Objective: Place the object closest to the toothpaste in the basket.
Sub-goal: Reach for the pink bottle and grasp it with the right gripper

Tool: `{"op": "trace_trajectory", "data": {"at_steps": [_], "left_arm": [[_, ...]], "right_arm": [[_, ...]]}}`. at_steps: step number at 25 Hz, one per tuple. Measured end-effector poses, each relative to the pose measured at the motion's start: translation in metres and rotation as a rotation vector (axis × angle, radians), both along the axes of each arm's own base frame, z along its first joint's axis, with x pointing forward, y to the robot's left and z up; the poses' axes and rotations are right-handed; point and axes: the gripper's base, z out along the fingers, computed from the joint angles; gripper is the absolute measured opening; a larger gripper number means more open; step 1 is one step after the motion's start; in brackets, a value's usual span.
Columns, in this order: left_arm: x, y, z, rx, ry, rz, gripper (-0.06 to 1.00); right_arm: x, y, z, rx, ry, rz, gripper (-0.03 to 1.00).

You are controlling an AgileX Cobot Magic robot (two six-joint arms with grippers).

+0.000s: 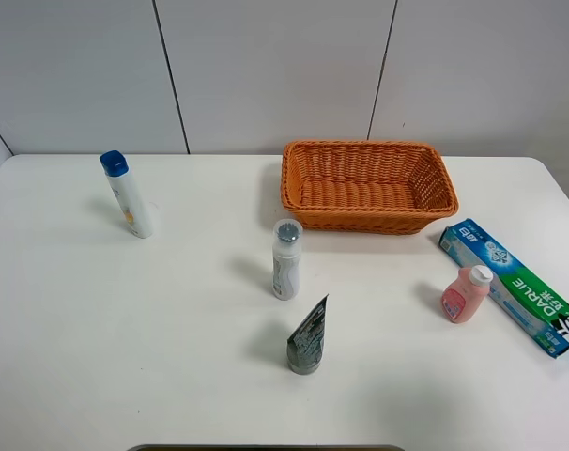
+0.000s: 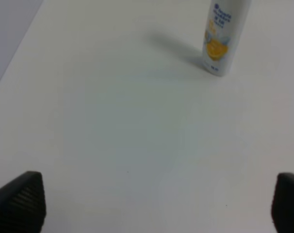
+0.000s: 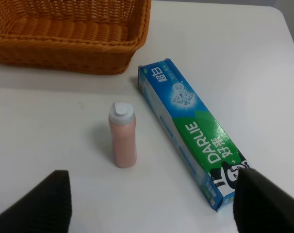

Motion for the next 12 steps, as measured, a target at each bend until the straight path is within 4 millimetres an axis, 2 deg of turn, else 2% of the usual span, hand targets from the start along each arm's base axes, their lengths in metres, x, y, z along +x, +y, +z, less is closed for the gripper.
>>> {"op": "trace_trajectory", "data": {"at_steps": [5,8,11,12], "left_arm": [[0.000,0.000,0.000,0.000,0.000,0.000,0.94],[0.000,0.000,0.000,0.000,0.000,0.000,0.94],[0.000,0.000,0.000,0.000,0.000,0.000,0.94],[0.000,0.000,0.000,0.000,0.000,0.000,0.94]], "right_arm": [[0.001,0.000,0.001,0.000,0.000,0.000,0.72],[0.012,0.000,0.022,-0.011,0.037,-0.004,0.72],[0.032,0.002,0.041,-0.021,0.104,-0.006,0.72],[0.032,0.002,0.041,-0.021,0.104,-0.006,0.72]]}}
